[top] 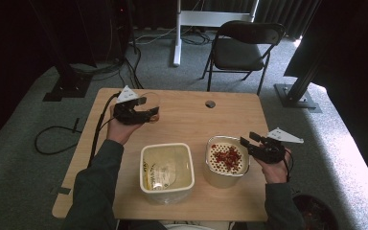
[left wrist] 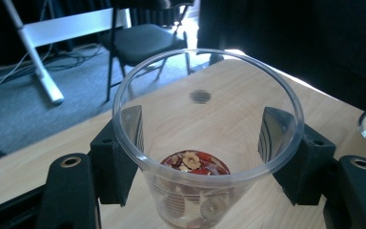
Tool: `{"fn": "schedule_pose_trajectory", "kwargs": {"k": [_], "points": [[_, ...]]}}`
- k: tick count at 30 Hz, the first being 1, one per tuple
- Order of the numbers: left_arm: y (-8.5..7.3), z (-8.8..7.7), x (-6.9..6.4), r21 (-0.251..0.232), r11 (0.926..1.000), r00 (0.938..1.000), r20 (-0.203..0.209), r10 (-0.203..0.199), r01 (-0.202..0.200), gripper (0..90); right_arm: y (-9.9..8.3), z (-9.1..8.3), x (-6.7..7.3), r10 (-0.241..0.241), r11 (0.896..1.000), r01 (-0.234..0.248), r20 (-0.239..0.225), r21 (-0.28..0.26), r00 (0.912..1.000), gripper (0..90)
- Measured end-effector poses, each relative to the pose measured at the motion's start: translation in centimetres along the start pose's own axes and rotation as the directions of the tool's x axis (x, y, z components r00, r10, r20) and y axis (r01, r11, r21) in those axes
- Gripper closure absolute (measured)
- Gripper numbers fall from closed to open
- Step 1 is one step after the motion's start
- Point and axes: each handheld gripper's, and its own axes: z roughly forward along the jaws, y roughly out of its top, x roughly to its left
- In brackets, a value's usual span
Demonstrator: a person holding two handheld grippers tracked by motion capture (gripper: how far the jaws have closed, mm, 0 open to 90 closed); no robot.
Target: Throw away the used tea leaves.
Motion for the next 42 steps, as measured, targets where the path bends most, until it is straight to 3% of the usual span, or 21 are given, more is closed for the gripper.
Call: {"fn": "schedule_pose_trajectory", "kwargs": {"k": [6,11,16,20,25,29,34,36,37,42], "points": [[2.2,1.6,-1.4,0.002,0.9994,0.9982,0.05,0.034,-0.034,33.3,0.4,0.4,0.2,-0.007,0.999,0.007,-0.003,0.036,1.0,43.7],[5.0,3.4,-3.3,-0.01,0.9972,0.9907,0.113,0.075,-0.074,33.4,0.8,0.8,0.7,-0.035,0.998,0.035,0.01,0.052,0.9993,38.5],[6.7,4.5,-4.7,-0.041,0.9962,0.9842,0.157,0.083,-0.077,33.4,1.3,1.0,0.9,-0.055,0.997,0.055,0.006,0.045,0.9985,36.5],[7.2,5.2,-5.2,-0.09,0.9956,0.9778,0.205,0.043,-0.025,33.6,1.8,1.2,1.1,-0.073,0.997,0.073,-0.006,0.037,0.9973,34.0],[7.1,6.1,-5.6,-0.093,0.9957,0.973,0.23,0.017,0.004,33.7,2.5,1.6,1.5,-0.097,0.995,0.097,-0.011,0.026,0.9953,32.2],[7.8,6.5,-6.9,-0.083,0.9956,0.9706,0.232,0.062,-0.044,33.6,3.0,2.1,1.9,-0.111,0.994,0.112,-0.018,0.021,0.9936,30.8],[9.4,6.6,-8.4,-0.104,0.9922,0.9612,0.259,0.094,-0.069,33.6,3.6,2.6,2.4,-0.126,0.992,0.126,-0.03,0.009,0.9916,30.0],[9.4,6.6,-8.4,-0.104,0.9922,0.9612,0.259,0.094,-0.069,33.6,3.7,2.7,2.5,-0.127,0.992,0.127,-0.033,0.005,0.9913,30.0],[10.4,6.8,-9.4,-0.108,0.9905,0.9542,0.277,0.113,-0.086,33.6,3.9,2.7,2.6,-0.124,0.992,0.124,-0.035,0.002,0.9916,29.3],[11.4,7.4,-10.5,-0.112,0.9906,0.9452,0.307,0.11,-0.079,33.6,4.2,2.9,2.6,-0.133,0.991,0.133,-0.028,-0.005,0.9907,27.9]]}}
